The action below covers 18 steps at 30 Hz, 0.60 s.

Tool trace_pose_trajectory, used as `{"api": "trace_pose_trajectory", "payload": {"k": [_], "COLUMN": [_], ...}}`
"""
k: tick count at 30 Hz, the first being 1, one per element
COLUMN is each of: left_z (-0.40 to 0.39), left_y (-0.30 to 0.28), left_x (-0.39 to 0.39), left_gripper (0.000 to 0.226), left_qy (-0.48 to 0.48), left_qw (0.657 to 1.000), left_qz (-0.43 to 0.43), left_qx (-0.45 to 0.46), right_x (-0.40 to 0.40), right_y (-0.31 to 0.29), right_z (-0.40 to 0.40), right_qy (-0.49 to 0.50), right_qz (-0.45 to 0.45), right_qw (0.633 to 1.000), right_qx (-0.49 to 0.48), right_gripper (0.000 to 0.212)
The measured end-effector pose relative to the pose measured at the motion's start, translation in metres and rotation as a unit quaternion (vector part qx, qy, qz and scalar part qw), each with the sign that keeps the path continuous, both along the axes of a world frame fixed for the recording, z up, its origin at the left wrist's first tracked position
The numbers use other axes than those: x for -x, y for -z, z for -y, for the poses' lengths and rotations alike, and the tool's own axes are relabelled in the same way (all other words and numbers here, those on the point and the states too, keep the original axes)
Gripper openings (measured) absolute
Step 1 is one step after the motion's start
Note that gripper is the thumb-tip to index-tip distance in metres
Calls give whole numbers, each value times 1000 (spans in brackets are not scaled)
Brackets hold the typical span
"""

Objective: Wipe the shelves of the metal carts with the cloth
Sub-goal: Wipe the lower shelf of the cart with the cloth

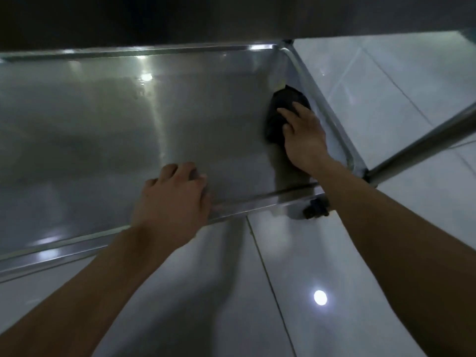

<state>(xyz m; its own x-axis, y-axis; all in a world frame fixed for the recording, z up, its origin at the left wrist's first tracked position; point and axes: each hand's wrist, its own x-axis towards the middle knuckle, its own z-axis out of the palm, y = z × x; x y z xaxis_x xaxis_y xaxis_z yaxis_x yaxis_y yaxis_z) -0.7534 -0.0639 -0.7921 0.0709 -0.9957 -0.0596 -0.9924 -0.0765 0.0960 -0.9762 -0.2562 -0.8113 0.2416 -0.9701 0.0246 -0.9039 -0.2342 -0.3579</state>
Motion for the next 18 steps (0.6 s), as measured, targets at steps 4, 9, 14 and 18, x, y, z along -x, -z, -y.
{"api": "trace_pose_trajectory", "payload": {"k": [4, 9, 14, 18], "left_z": [-2, -4, -3, -2], "left_y": [2, 0, -6, -4], "left_x": [5, 8, 3, -3], "left_gripper": [41, 50, 69, 87], "left_qy": [8, 15, 29, 41], "left_qw": [1000, 998, 995, 992], "left_qz": [-4, 8, -7, -2], "left_qx": [-24, -60, -91, -116], "right_x": [40, 51, 58, 46], "right_y": [-7, -5, -4, -3], "right_z": [-7, -26, -69, -109], "right_qy": [63, 74, 55, 27], "right_qz": [1, 18, 6, 8], "right_qw": [998, 997, 998, 999], "right_qx": [0, -7, 12, 17], "right_gripper": [45, 45, 44, 43]}}
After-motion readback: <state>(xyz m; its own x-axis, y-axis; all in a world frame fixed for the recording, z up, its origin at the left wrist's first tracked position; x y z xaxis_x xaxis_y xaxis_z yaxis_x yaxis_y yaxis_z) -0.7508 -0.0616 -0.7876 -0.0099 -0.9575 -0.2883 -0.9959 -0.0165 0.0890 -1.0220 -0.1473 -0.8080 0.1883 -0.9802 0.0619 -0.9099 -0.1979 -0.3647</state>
